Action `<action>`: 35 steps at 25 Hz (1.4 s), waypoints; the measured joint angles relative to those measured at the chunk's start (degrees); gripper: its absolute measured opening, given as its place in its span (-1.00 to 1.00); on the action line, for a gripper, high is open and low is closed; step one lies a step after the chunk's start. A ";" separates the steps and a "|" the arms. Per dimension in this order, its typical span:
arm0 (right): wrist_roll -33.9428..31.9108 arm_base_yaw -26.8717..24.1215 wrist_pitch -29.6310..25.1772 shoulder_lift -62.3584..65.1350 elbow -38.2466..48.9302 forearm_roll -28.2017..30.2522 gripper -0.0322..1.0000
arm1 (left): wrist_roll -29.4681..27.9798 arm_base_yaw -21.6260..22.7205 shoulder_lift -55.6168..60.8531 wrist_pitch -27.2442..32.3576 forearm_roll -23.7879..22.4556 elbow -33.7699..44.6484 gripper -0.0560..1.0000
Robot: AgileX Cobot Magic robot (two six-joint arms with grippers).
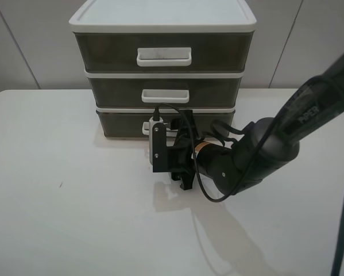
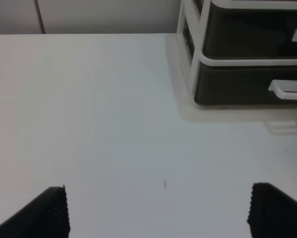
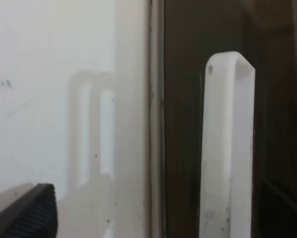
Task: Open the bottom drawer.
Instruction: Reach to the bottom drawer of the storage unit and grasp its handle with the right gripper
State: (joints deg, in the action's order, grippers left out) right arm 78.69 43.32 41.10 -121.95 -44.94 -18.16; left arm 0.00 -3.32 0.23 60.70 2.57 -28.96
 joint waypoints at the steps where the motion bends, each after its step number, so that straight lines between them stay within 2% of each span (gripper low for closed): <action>1: 0.00 0.30 0.00 0.00 0.00 -0.45 0.61 | 0.00 0.00 0.00 0.00 0.00 0.00 0.52; 12: 0.00 0.48 -0.25 0.00 0.00 -2.48 0.61 | 0.00 0.00 0.00 0.00 0.00 0.00 0.52; 21: 0.00 0.48 -0.02 0.00 0.00 -7.75 0.61 | 0.00 0.00 0.00 0.00 0.00 0.00 0.52; 30: 0.00 0.73 1.75 0.46 1.75 -7.94 0.61 | 0.00 0.00 0.00 0.00 0.00 0.00 0.52; 35: 0.00 1.72 0.84 1.72 2.10 -7.93 0.61 | 0.00 0.00 0.00 0.00 0.00 0.00 0.52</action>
State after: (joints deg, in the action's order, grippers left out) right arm 78.69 45.04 41.94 -120.23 -42.84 -26.10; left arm 0.00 -3.32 0.23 60.70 2.57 -28.96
